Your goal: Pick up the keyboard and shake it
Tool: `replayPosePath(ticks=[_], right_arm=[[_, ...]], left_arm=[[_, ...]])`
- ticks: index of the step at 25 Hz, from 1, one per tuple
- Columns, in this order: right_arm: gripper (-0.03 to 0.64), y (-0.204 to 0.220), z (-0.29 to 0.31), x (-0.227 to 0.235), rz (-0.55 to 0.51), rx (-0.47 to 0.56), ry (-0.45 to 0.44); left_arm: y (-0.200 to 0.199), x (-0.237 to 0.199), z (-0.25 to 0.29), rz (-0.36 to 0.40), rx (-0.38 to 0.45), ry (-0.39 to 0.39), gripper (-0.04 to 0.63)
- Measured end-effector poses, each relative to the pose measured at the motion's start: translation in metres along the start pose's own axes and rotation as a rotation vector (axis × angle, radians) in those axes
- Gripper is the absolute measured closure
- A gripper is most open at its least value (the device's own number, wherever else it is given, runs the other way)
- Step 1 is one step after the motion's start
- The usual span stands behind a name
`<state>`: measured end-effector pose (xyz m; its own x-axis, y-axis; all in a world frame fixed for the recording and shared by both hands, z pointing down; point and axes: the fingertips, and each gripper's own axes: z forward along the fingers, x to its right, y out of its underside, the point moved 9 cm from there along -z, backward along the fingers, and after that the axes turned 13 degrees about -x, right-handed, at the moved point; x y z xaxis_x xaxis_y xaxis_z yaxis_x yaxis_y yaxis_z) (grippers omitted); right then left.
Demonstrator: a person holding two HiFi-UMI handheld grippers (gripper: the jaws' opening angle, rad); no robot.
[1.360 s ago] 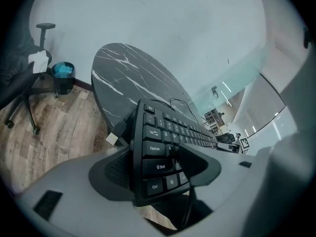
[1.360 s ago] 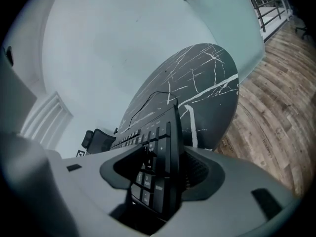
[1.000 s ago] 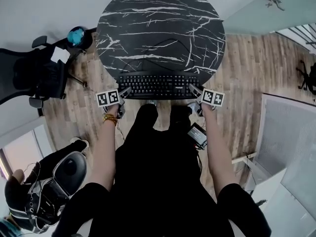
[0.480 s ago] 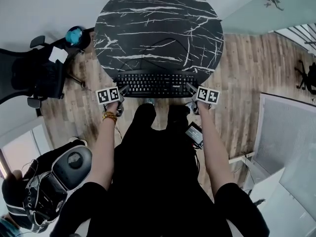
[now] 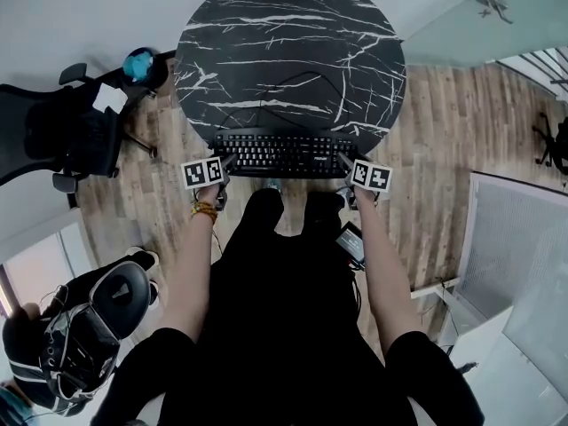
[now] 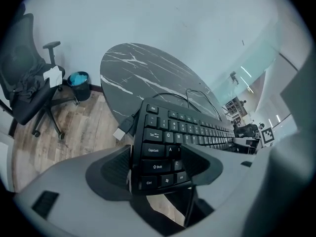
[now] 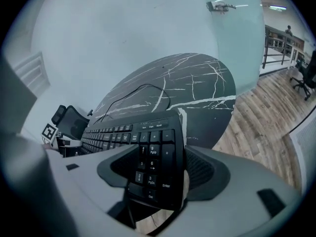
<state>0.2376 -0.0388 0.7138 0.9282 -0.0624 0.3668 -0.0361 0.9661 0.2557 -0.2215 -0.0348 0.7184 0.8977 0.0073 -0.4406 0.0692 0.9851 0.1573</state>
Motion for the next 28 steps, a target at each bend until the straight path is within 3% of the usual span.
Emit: replayPosePath(ticks=[4, 10, 21, 28], right_arm=[[0.351, -0.006, -0.003, -0.010, -0.119, -0.011, 0.122], [0.351, -0.008, -0.004, -0.014, -0.127, -0.016, 0.142], [0.353, -0.005, -0.018, -0.009, -0.123, 0.068, 0.139], [0.353, -0.016, -0.044, 0.003, -0.112, 0.159, 0.140]], left_arm=[[-0.002, 0.006, -0.004, 0.028, 0.017, -0.052, 0.291], [-0.004, 0.015, -0.012, 0.091, 0.031, -0.160, 0.291], [-0.002, 0.013, -0.018, 0.092, 0.066, -0.108, 0.293], [-0.009, 0.015, -0.041, 0.121, 0.179, -0.131, 0.293]])
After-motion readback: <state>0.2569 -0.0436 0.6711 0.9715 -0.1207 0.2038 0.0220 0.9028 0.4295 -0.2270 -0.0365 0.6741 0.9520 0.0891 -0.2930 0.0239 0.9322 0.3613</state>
